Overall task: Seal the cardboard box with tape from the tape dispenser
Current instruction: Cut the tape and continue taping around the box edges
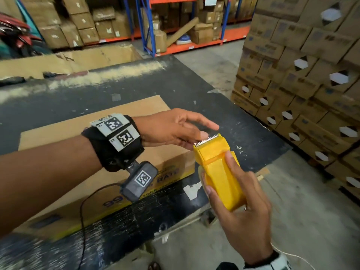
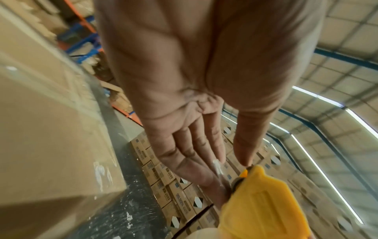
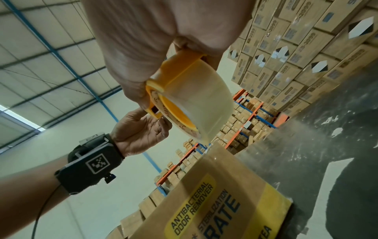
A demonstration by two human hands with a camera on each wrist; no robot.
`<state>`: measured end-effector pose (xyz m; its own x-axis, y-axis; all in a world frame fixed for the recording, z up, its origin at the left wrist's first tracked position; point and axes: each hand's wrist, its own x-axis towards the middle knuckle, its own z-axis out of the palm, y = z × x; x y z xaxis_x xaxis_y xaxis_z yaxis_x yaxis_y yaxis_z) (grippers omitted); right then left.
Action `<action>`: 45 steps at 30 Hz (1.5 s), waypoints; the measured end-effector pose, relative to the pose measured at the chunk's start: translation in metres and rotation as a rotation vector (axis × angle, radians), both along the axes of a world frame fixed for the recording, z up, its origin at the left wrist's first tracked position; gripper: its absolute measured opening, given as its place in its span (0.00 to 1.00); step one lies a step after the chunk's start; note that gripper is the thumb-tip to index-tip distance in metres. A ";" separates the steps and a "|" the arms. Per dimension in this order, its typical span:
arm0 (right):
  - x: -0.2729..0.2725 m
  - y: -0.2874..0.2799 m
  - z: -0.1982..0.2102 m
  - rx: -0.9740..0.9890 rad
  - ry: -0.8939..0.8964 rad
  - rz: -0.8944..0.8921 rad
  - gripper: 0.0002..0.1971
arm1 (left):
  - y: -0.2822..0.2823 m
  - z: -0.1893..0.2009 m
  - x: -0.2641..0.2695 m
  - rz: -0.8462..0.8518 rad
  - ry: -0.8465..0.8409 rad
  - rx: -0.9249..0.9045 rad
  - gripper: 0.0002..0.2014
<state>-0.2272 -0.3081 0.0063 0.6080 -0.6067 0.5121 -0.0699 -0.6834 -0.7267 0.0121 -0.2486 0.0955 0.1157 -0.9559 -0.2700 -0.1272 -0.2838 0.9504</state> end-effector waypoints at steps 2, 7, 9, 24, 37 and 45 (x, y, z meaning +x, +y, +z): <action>-0.004 0.001 0.005 0.002 -0.028 0.043 0.37 | 0.008 0.002 -0.006 0.036 0.033 -0.013 0.21; -0.012 0.008 0.016 -0.020 0.006 0.159 0.40 | 0.030 0.011 -0.017 0.154 -0.179 -0.033 0.20; -0.009 0.019 0.023 -0.007 0.033 0.191 0.39 | 0.042 0.019 -0.016 0.194 -0.272 -0.014 0.20; 0.035 0.148 0.061 -0.065 0.328 0.492 0.46 | 0.237 0.071 0.140 0.652 -0.541 0.123 0.23; 0.163 0.287 0.071 0.027 0.423 0.477 0.46 | 0.338 0.001 0.280 0.554 -0.767 0.099 0.20; 0.214 0.316 0.061 0.037 0.471 0.375 0.44 | 0.335 -0.060 0.333 0.479 -0.669 0.008 0.22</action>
<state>-0.0135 0.0081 0.0670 0.9403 -0.3193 0.1182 -0.1493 -0.6986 -0.6998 0.3454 0.0865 0.0354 0.6492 -0.7606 -0.0056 -0.5296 -0.4573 0.7144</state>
